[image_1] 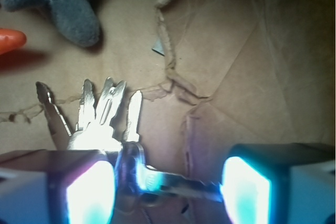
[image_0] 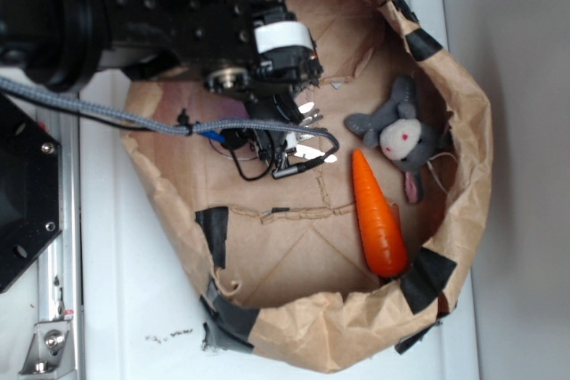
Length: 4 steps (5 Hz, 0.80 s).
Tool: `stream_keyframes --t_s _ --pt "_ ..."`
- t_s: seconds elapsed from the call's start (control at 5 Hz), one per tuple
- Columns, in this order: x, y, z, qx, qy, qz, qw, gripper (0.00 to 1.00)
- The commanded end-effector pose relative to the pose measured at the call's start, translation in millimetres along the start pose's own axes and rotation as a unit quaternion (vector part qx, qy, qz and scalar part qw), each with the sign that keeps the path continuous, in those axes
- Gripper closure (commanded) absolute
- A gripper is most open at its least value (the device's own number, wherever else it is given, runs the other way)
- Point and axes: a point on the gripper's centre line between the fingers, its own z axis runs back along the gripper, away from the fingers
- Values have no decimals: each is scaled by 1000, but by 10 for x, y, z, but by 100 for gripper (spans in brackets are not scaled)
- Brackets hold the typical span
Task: Grab the silver keys.
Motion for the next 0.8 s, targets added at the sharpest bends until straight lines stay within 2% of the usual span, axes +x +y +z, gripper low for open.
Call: stream_keyframes --t_s 0.0,0.2,0.6 --pt "159 114 122 -21 -3 5 1000 0" --pt "165 96 173 -45 13 7 999 0" --pt "151 55 157 -50 22 16 998 0"
